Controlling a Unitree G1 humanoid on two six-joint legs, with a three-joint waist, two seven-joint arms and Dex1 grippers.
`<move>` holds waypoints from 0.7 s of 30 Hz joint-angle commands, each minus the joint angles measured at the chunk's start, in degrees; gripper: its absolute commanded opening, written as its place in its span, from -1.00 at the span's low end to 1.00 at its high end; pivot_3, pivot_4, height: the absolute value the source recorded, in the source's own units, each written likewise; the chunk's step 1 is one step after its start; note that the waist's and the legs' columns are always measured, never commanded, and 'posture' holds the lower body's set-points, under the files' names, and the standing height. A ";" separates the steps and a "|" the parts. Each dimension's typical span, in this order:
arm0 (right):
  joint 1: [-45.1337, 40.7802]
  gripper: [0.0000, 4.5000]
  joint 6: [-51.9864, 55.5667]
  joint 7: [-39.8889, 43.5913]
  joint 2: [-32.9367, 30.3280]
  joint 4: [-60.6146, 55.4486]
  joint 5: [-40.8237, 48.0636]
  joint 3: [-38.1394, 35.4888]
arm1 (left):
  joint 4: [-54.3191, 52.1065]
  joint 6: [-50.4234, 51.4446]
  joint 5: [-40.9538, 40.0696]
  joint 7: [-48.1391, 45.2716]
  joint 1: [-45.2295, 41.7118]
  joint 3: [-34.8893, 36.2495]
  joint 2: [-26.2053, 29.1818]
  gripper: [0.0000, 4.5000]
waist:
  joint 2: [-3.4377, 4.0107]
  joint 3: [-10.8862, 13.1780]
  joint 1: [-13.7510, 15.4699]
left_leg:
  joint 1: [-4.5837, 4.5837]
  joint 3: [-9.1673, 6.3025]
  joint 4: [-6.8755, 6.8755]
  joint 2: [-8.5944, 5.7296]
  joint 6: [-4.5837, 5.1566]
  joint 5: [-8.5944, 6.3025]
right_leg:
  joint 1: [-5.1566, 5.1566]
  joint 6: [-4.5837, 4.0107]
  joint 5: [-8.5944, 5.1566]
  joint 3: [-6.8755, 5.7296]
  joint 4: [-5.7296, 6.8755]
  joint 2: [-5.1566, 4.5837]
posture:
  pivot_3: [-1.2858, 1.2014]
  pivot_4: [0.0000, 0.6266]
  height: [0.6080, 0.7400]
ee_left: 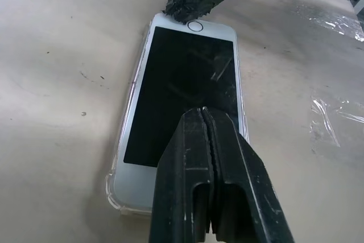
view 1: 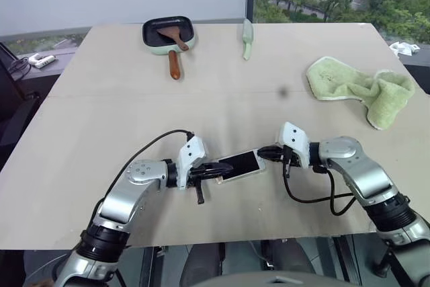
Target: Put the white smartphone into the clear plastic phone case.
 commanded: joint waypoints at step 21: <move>-2.10 -0.98 19.56 6.13 -3.64 -3.39 -2.59 12.50 | -2.35 -1.19 -0.71 0.57 1.46 1.71 1.79 -1.00 | -0.13 -0.65 0.30 | 0.89 0.10 -0.36 0.24 0.00 -0.01 | 0.79 -0.22 -0.14 0.02 -0.26 -0.06 | 0.03 -0.52 1.00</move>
